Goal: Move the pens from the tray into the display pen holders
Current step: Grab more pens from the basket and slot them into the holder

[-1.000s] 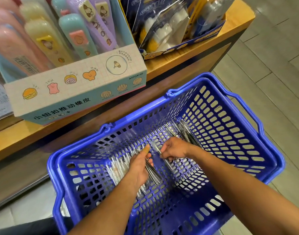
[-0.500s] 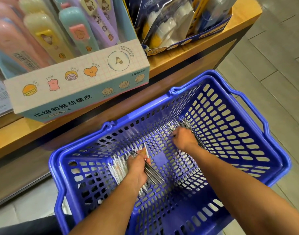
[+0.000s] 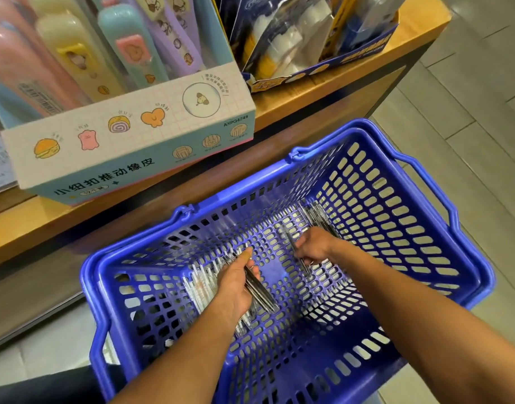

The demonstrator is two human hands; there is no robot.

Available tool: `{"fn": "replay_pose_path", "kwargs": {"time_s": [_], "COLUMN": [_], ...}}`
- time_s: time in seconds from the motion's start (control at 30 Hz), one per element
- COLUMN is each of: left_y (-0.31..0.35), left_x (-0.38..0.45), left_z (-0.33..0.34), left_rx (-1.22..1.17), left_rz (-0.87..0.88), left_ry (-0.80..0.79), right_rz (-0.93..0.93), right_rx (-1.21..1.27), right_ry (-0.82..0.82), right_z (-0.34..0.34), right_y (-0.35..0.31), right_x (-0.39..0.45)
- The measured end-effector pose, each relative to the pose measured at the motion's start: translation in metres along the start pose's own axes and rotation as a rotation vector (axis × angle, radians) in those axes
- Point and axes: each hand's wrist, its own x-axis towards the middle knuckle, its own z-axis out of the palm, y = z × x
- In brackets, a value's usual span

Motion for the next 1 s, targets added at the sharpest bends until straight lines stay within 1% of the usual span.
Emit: {"fn": "replay_pose_path", "kwargs": {"time_s": [0.1, 0.17, 0.23, 0.3, 0.4, 0.43, 0.47, 0.5, 0.6, 0.63, 0.67, 0.73, 0.93, 1.0], "left_y": [-0.001, -0.001, 0.000, 0.001, 0.000, -0.001, -0.002, -0.003, -0.003, -0.004, -0.004, -0.003, -0.004, -0.005], "left_x": [0.001, -0.001, -0.005, -0.004, 0.003, 0.004, 0.006, 0.005, 0.004, 0.004, 0.004, 0.003, 0.001, 0.000], "left_z": [0.001, 0.003, 0.006, 0.009, 0.011, 0.010, 0.009, 0.008, 0.004, 0.003, 0.003, 0.003, 0.003, 0.002], "left_rx": [0.007, 0.025, 0.012, -0.015, 0.035, 0.067, 0.093, 0.108, 0.132, 0.143, 0.153, 0.169, 0.195, 0.192], "left_rz": [0.008, 0.016, 0.002, 0.011, 0.046, 0.055, 0.066, 0.073, 0.061, 0.063, 0.069, 0.081, 0.063, 0.051], "left_ry": [-0.035, -0.069, -0.103, -0.096, 0.007, 0.032, 0.047, 0.052, 0.052, 0.055, 0.060, 0.073, 0.067, 0.062], "right_rz": [-0.111, -0.183, -0.232, -0.262, -0.264, -0.250, -0.227, -0.198, -0.086, -0.036, 0.010, 0.057, 0.026, 0.053], "right_rx": [0.100, 0.126, 0.096, 0.079, 0.110, 0.114, 0.117, 0.087, -0.220, -0.293, -0.346, -0.466, -0.700, -0.701], "right_ry": [-0.231, -0.317, -0.307, -0.289, -0.365, -0.360, -0.311, -0.195, 0.337, 0.446, 0.492, 0.488, 0.515, 0.490], "right_z": [0.000, 0.011, 0.027, 0.041, 0.044, 0.041, 0.037, 0.032, 0.015, 0.012, 0.010, 0.013, 0.025, 0.027], "right_y": [-0.011, -0.021, -0.030, -0.037, -0.037, -0.035, -0.031, -0.027, -0.012, -0.007, -0.002, 0.004, 0.015, 0.015], "right_x": [-0.022, -0.034, -0.041, -0.043, -0.042, -0.040, -0.035, -0.029, -0.012, -0.009, -0.007, -0.003, 0.008, 0.009]}}
